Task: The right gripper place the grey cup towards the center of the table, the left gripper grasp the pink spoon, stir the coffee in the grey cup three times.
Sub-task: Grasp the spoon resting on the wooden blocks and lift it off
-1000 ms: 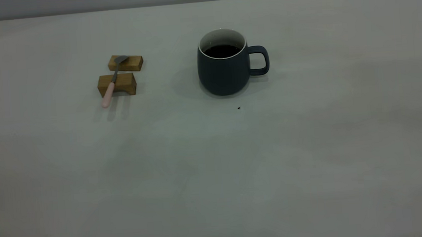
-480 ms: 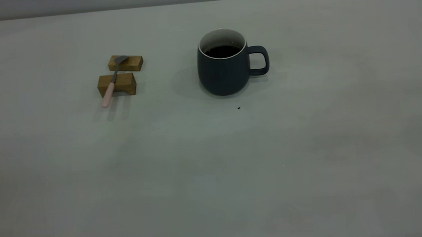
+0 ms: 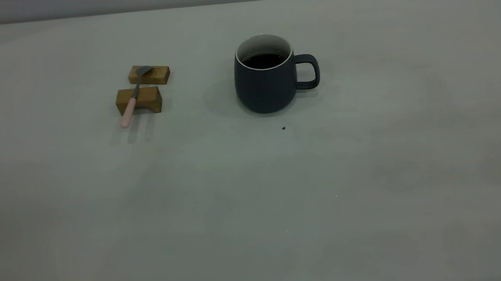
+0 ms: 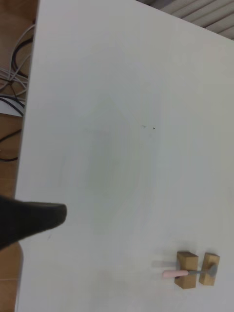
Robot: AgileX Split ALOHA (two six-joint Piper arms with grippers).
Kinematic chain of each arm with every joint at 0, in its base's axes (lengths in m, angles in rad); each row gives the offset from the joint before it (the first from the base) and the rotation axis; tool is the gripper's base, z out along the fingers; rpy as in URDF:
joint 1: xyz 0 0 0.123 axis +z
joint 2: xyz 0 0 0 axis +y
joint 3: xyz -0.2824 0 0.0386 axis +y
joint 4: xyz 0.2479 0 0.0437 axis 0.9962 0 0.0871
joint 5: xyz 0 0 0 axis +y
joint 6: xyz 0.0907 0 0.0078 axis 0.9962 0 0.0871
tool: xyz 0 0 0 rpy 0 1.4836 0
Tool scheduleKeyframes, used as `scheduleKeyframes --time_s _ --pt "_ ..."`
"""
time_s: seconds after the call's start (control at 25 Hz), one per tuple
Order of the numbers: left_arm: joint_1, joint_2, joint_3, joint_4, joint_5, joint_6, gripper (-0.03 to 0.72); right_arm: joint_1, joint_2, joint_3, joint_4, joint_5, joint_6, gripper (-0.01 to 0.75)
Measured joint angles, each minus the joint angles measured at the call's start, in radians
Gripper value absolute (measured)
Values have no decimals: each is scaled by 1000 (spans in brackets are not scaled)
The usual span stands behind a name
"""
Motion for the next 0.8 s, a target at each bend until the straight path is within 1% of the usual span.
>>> scheduleKeyframes --time_s 0.8 --pt "0 11 0 1 -23 0 529 0 -1 0 0 1 -2 429"
